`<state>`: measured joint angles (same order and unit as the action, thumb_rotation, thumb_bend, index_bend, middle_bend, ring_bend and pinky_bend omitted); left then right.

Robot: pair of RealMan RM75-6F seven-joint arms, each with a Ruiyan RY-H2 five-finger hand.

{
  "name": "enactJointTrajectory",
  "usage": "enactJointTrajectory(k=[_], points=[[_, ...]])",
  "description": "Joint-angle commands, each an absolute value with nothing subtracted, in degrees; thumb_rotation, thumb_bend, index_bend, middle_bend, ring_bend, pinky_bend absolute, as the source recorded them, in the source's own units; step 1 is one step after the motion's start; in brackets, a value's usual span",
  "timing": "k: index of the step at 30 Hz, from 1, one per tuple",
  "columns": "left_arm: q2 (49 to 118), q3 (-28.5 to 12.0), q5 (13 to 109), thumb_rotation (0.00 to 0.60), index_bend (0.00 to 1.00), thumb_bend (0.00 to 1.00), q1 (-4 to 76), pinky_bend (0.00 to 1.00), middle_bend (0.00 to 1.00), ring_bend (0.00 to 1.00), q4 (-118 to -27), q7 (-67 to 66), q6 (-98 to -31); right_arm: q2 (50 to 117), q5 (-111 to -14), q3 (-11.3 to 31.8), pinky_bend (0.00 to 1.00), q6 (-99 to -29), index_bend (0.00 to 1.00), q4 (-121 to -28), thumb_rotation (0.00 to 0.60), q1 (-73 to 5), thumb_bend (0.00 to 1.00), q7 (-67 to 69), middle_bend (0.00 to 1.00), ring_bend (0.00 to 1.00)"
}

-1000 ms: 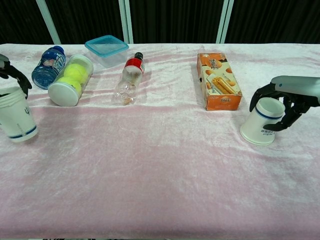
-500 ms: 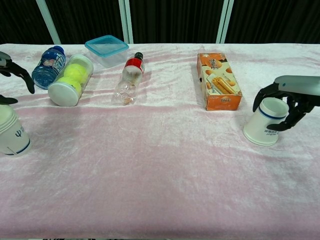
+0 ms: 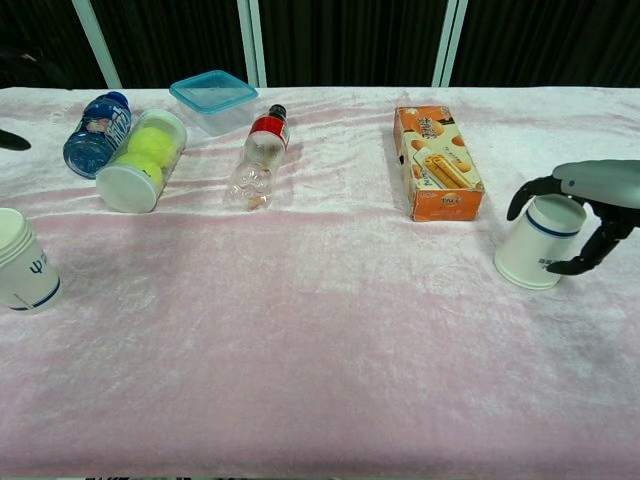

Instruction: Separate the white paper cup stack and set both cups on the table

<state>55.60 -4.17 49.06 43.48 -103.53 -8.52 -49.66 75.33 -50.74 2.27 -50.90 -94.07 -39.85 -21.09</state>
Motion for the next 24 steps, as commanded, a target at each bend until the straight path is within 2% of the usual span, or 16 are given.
enactJointTrajectory(k=[1, 7, 13, 18, 24], points=[[54.7, -4.8, 49.9, 0.6, 0.17, 0.17, 42.9, 0.0, 0.03, 0.0, -104.0, -7.1, -49.1, 73.2, -49.2, 2.7, 0.25, -49.9, 0.03, -96.3, 0.6, -40.5, 0.08, -21.7, 0.0, 0.18], [52.8, -5.6, 55.8, 0.6, 0.15, 0.17, 40.6, 0.0, 0.01, 0.0, -104.6, -3.6, -50.2, 65.9, -48.9, 5.1, 0.22, -52.0, 0.0, -102.3, 0.6, -39.4, 0.05, -18.6, 0.0, 0.15], [50.8, -5.3, 63.4, 0.6, 0.15, 0.17, 36.1, 0.0, 0.01, 0.0, -106.0, -1.9, -56.8, 59.7, -55.7, 4.7, 0.21, -59.4, 0.0, -104.4, 0.6, -33.7, 0.05, -14.4, 0.0, 0.15], [49.2, -3.2, 69.4, 0.6, 0.15, 0.17, 29.5, 0.0, 0.01, 0.0, -108.0, 0.4, -65.0, 60.4, -64.8, 2.5, 0.2, -72.1, 0.0, -97.1, 0.6, -25.8, 0.05, -11.2, 0.0, 0.15], [48.6, 1.5, 79.0, 0.6, 0.15, 0.18, 21.9, 0.0, 0.01, 0.0, -107.6, 3.7, -72.5, 62.7, -74.1, -0.7, 0.2, -80.1, 0.0, -88.6, 0.6, -19.4, 0.05, -5.2, 0.0, 0.15]])
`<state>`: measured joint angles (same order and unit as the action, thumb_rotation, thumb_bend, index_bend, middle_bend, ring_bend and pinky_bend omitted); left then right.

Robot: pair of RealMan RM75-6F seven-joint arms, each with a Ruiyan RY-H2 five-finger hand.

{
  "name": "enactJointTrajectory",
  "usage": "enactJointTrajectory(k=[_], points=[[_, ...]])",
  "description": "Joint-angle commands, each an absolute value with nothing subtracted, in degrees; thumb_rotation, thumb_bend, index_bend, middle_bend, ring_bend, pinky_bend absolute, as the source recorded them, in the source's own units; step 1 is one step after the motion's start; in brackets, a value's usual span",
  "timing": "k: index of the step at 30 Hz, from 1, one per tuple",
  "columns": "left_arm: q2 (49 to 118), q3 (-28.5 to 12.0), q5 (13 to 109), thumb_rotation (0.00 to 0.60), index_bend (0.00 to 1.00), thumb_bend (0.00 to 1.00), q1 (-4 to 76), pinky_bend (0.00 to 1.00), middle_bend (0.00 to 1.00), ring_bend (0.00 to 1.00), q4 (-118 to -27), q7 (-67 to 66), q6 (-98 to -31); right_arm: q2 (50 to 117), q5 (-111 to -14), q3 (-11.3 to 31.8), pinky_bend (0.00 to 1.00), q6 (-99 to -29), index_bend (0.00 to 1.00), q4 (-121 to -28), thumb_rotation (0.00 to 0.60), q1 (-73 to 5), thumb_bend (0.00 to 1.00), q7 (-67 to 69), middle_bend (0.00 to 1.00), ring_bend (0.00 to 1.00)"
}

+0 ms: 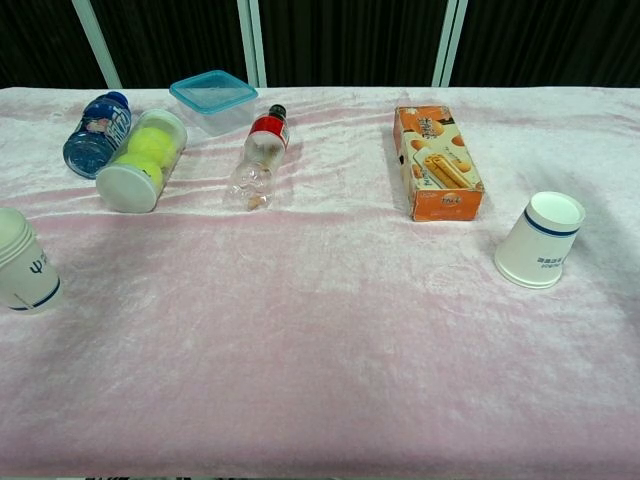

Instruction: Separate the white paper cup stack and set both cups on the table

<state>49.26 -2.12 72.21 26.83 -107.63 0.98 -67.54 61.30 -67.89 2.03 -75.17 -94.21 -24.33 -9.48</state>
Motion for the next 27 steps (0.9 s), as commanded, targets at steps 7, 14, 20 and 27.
enactJointTrajectory(k=[7, 14, 20, 27], points=[[53.5, 7.6, 88.3, 0.6, 0.15, 0.18, 10.9, 0.0, 0.01, 0.0, -100.8, 5.2, -83.6, 63.9, -81.6, -3.7, 0.2, -85.7, 0.0, -84.5, 0.6, -14.2, 0.05, -3.7, 0.0, 0.15], [56.7, 7.2, 88.9, 0.6, 0.16, 0.18, 8.2, 0.0, 0.01, 0.0, -95.7, 9.1, -85.1, 63.9, -86.7, -4.0, 0.2, -89.5, 0.0, -85.6, 0.6, -11.6, 0.05, -2.9, 0.0, 0.15], [56.7, 5.8, 89.8, 0.6, 0.16, 0.18, 8.3, 0.0, 0.0, 0.0, -95.6, 8.2, -85.4, 64.5, -88.2, -3.2, 0.2, -90.4, 0.0, -85.1, 0.6, -10.4, 0.05, -2.7, 0.0, 0.15], [56.9, 4.0, 88.8, 0.6, 0.16, 0.18, 8.8, 0.0, 0.0, 0.0, -95.0, 7.2, -84.3, 65.8, -89.6, -3.1, 0.2, -90.5, 0.0, -83.6, 0.6, -8.9, 0.05, -2.0, 0.0, 0.15]])
